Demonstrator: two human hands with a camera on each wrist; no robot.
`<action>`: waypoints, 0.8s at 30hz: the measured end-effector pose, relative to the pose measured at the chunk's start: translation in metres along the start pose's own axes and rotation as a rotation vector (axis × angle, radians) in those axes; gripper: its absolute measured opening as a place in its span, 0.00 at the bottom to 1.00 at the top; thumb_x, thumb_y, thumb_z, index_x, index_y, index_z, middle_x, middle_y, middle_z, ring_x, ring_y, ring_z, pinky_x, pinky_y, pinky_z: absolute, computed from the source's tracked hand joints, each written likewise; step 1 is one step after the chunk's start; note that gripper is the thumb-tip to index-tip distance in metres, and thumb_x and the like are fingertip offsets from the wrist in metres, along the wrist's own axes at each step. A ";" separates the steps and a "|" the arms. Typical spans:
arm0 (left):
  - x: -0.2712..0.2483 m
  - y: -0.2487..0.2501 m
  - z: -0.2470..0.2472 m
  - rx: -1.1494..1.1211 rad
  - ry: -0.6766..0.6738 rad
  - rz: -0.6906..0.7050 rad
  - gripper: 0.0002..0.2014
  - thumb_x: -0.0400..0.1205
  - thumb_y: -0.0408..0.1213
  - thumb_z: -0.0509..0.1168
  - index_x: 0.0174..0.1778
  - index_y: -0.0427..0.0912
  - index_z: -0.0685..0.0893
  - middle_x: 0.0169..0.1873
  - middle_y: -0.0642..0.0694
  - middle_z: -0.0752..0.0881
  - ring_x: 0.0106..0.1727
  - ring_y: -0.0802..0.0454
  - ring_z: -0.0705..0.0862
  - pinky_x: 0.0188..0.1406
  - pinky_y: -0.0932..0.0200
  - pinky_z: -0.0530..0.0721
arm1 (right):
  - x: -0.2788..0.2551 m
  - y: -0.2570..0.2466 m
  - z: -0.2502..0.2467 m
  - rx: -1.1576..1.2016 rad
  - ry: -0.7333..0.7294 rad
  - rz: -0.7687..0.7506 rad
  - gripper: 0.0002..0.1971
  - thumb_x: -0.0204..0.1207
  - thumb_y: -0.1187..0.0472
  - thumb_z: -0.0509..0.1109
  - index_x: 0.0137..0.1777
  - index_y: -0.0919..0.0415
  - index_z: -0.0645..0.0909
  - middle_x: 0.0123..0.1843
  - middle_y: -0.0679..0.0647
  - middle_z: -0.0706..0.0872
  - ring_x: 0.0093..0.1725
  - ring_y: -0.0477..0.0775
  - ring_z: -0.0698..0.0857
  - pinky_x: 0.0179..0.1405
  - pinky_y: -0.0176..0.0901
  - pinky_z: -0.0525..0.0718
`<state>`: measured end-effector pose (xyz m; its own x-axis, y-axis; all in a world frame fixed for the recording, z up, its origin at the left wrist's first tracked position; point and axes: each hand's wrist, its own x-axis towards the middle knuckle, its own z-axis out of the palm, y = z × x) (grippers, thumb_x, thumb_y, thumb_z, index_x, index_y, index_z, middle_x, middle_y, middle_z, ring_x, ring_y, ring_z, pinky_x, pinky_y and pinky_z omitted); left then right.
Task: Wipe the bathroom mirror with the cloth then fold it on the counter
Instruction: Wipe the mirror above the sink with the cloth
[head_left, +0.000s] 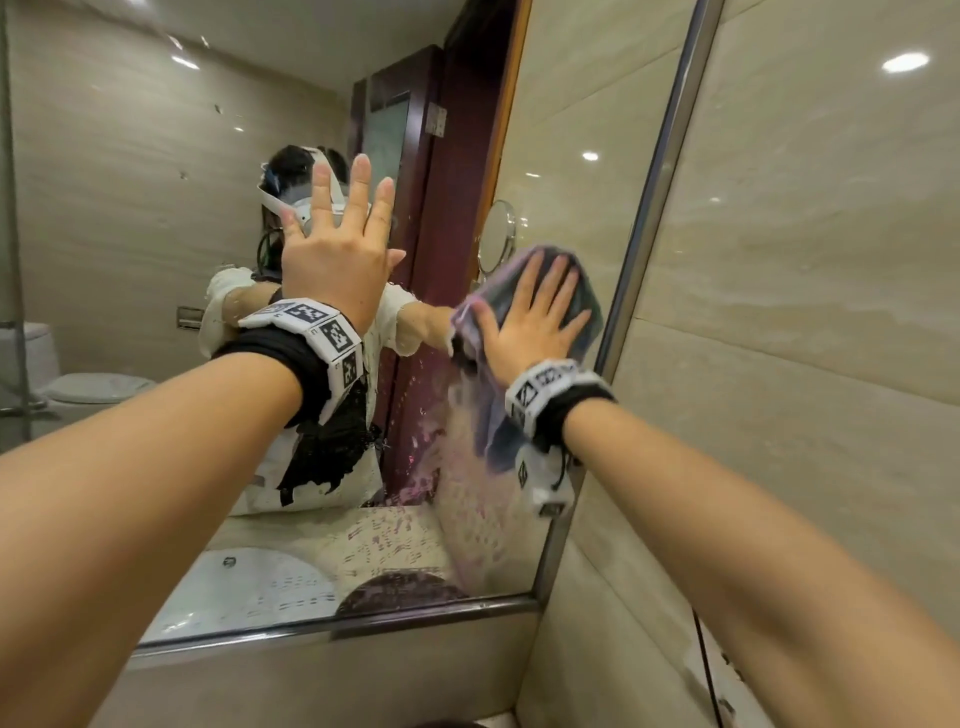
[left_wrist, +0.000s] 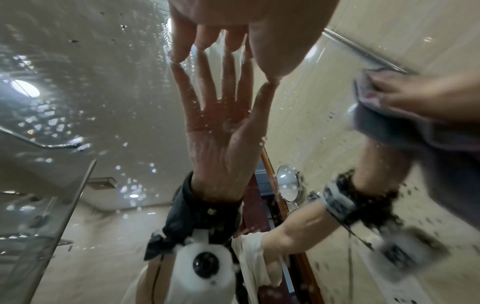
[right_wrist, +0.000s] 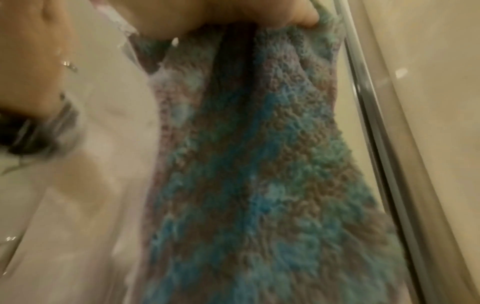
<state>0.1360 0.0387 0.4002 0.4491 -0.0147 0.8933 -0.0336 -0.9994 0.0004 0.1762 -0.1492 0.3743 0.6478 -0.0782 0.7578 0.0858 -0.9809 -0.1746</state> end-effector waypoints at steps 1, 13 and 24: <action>0.000 0.000 0.000 -0.003 0.000 -0.005 0.30 0.86 0.48 0.55 0.82 0.41 0.56 0.82 0.38 0.53 0.80 0.28 0.52 0.69 0.22 0.60 | 0.017 -0.004 -0.012 0.018 0.021 0.004 0.45 0.77 0.31 0.47 0.81 0.58 0.31 0.84 0.60 0.36 0.82 0.62 0.37 0.76 0.72 0.43; -0.017 0.001 0.012 -0.003 -0.003 0.033 0.31 0.83 0.53 0.47 0.80 0.40 0.62 0.80 0.36 0.60 0.78 0.26 0.59 0.63 0.20 0.66 | -0.028 0.033 0.037 0.085 0.034 0.179 0.42 0.78 0.34 0.46 0.81 0.59 0.34 0.84 0.63 0.40 0.83 0.64 0.41 0.78 0.71 0.48; -0.022 0.001 0.016 0.007 0.019 0.032 0.30 0.85 0.49 0.54 0.81 0.41 0.59 0.81 0.38 0.56 0.79 0.27 0.56 0.66 0.21 0.65 | 0.043 -0.018 -0.011 0.066 0.189 0.141 0.43 0.77 0.32 0.46 0.83 0.60 0.40 0.84 0.62 0.43 0.83 0.63 0.43 0.76 0.73 0.45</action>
<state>0.1407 0.0371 0.3728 0.4309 -0.0466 0.9012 -0.0416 -0.9986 -0.0318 0.1944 -0.1367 0.4166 0.5042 -0.2514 0.8262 0.0577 -0.9448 -0.3227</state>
